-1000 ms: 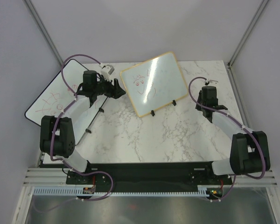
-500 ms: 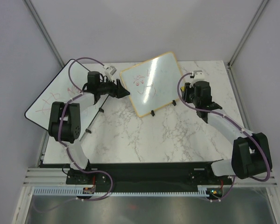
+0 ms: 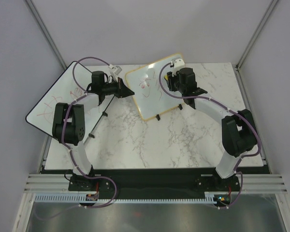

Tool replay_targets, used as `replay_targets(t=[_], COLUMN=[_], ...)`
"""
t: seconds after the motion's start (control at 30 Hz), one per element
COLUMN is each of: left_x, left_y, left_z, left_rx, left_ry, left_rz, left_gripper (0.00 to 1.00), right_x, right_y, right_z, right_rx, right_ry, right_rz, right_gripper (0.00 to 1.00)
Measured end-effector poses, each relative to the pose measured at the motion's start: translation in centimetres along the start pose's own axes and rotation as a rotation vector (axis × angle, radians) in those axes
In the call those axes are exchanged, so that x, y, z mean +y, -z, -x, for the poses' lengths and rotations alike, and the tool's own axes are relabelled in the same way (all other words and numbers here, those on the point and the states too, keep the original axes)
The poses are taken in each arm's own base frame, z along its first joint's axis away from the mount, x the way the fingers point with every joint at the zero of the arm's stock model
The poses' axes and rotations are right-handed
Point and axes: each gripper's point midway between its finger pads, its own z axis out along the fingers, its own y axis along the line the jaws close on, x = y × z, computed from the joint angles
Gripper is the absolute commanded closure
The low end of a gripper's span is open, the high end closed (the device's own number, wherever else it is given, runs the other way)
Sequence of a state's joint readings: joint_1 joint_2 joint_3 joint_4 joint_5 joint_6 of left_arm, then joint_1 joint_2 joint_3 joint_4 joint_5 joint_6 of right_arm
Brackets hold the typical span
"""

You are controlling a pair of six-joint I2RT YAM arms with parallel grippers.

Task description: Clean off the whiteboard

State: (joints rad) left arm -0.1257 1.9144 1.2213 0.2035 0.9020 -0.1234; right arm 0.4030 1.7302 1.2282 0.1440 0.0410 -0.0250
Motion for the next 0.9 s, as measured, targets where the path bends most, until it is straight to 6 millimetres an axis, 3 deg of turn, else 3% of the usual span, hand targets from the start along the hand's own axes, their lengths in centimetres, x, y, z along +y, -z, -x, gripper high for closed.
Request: replay_targets(t=[0.2,0.33,0.5,0.63,0.73,0.83,0.9], left_x=[-0.9,-0.2,-0.2,0.0,0.0,0.1,0.1], left_y=[0.0,0.3,0.4,0.4,0.3,0.3,0.3], left_z=[0.8,0.1,0.0,0.0,-0.1,0.0,0.0], left_rx=[0.016,0.046,0.066,0.072,0.075,0.074,0.074], left_ry=[0.017,0.058,0.048,0.046,0.042,0.032,0.028], left_rz=[-0.026,0.01,0.022,0.032,0.039,0.04,0.041], left_gripper=[0.92,0.94,0.95,0.95,0.95,0.96,0.95], right_x=[3.2,5.1,8.4,14.0,16.8,16.2,14.1], right_y=[-5.0,-6.8,-7.3,-6.7,-6.2,-6.3,-6.8], right_z=[1.6,2.2,3.5,2.9,2.1,2.2,2.7], right_rx=[-0.018,-0.021,-0.055,-0.067,-0.062,-0.058,-0.053], right_ry=[0.088,0.124,0.174,0.231,0.258,0.247,0.224], right_rz=[0.031,0.034,0.058,0.146,0.169,0.136,0.068], right_gripper=[1.0,1.0,1.0,1.0,1.0,1.0,1.0])
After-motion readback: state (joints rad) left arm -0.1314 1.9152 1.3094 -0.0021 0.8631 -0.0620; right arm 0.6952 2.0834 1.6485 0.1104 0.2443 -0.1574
